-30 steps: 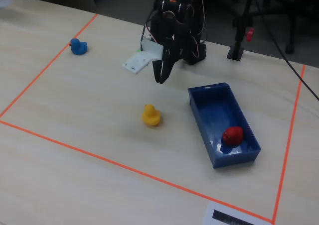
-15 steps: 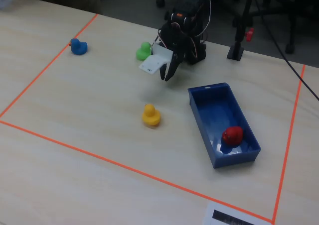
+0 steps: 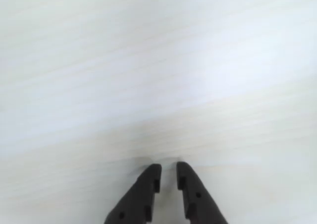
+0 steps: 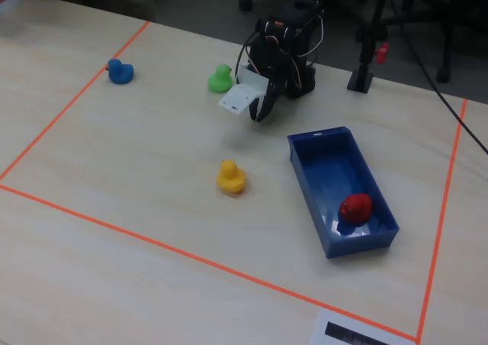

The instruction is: Grasp red duck and put it into box.

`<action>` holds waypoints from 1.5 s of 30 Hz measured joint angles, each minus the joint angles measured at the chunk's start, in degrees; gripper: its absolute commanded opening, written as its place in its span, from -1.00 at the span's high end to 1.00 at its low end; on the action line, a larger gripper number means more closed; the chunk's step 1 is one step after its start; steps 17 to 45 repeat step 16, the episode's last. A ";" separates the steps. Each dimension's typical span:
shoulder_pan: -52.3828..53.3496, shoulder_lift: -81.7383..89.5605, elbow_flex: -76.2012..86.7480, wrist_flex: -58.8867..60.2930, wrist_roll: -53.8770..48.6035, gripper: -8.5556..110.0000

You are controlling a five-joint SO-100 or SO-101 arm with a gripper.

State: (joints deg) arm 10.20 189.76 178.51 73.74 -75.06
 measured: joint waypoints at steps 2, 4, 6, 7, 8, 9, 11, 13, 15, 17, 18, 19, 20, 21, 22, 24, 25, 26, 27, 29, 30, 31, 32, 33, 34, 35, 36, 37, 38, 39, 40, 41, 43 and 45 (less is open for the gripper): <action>0.44 0.00 0.00 0.09 0.00 0.84; 0.35 0.00 0.00 0.09 0.00 0.84; 0.09 0.00 0.00 0.09 0.00 0.84; 0.09 0.00 0.00 0.09 0.00 0.84; 0.00 0.00 0.00 0.09 0.00 0.84; -0.09 0.00 0.00 0.09 0.00 0.84; -0.09 0.00 0.00 0.09 0.00 0.84; -0.09 0.00 0.00 0.09 0.00 0.84; -0.09 0.00 0.00 0.09 0.00 0.84; -0.09 0.00 0.00 0.09 0.00 0.84; -0.09 0.00 0.00 0.09 0.00 0.84; -0.09 0.00 0.00 0.09 0.00 0.84; -0.09 0.00 0.00 0.09 0.00 0.84; -0.09 0.00 0.00 0.09 0.00 0.84; -0.09 0.00 0.00 0.09 0.00 0.84; -0.09 0.00 0.00 0.09 0.00 0.84; -0.09 0.00 0.00 0.09 0.00 0.84; -0.09 0.00 0.00 0.09 0.00 0.84; -0.09 0.00 0.00 0.09 0.00 0.84; -0.09 0.00 0.00 0.09 0.00 0.84; -0.09 0.00 0.00 0.09 0.00 0.84; -0.09 0.00 0.00 0.09 0.00 0.84; -0.09 0.00 0.00 0.09 0.00 0.84; -0.09 0.00 0.00 0.09 0.00 0.84; -0.09 0.00 0.00 0.09 0.00 0.84; -0.09 0.00 0.00 0.09 0.00 0.84; -0.09 0.00 0.00 0.09 0.00 0.84; -0.09 0.00 0.00 0.09 0.00 0.84; -0.09 0.00 0.00 0.09 0.00 0.84; -0.09 0.00 0.00 0.09 0.00 0.84; -0.09 0.00 0.00 0.09 0.00 0.84; -0.09 0.00 0.00 0.09 0.00 0.84; -0.09 0.00 0.00 0.09 0.00 0.84; -0.09 0.00 0.00 0.09 0.00 0.84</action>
